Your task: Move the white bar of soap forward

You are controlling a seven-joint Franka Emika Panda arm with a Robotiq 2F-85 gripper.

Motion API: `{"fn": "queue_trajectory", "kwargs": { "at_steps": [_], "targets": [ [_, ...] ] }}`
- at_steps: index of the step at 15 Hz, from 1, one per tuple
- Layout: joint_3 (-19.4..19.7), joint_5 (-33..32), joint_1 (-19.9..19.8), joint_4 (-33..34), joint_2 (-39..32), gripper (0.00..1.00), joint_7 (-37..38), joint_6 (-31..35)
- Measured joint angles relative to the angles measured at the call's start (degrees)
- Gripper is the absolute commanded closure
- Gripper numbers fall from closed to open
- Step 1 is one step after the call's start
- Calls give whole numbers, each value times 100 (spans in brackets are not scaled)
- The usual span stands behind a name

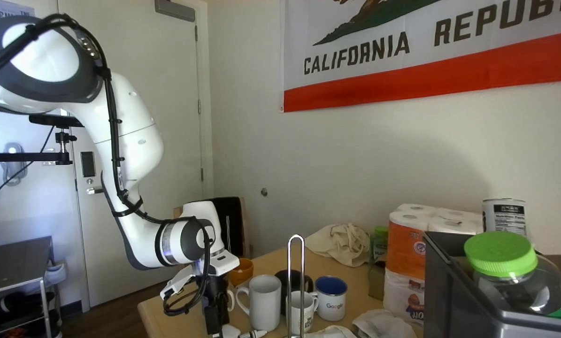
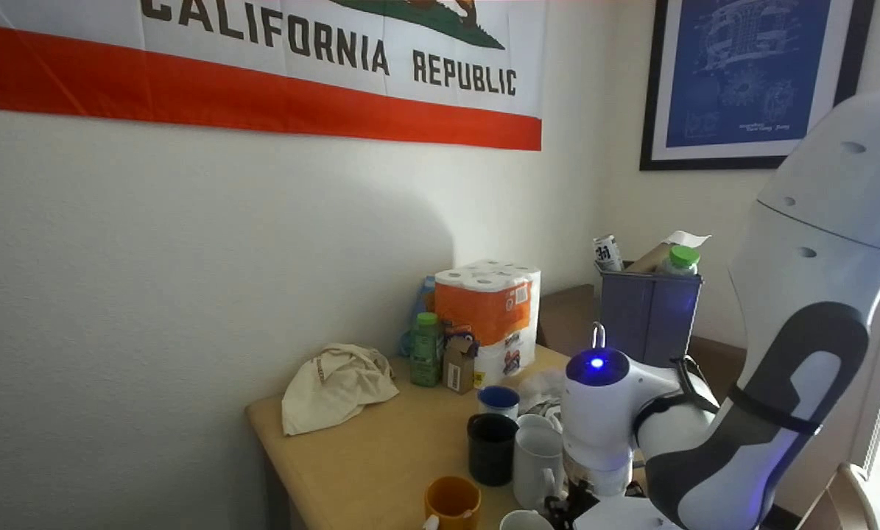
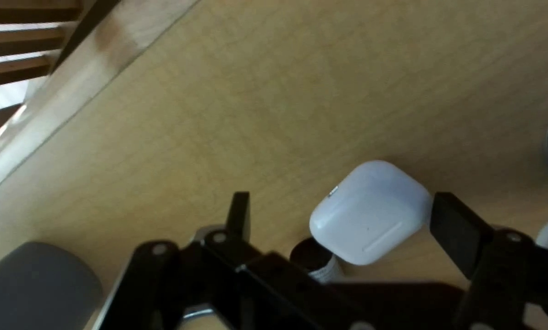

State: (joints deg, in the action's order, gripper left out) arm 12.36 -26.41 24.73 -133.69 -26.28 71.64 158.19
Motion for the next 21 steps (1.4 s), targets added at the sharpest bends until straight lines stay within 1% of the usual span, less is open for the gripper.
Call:
{"fn": "queue_trajectory", "kwargs": {
  "at_steps": [5,14,15,16,21],
  "targets": [
    [272,-64,211,17,-53,0,461,160],
    [398,-65,445,64,-275,0,1211,172],
    [404,-65,458,73,-290,9,1249,172],
    [411,-67,471,80,-302,27,1313,172],
    [516,-105,593,148,-313,66,1437,173]
  ]
}}
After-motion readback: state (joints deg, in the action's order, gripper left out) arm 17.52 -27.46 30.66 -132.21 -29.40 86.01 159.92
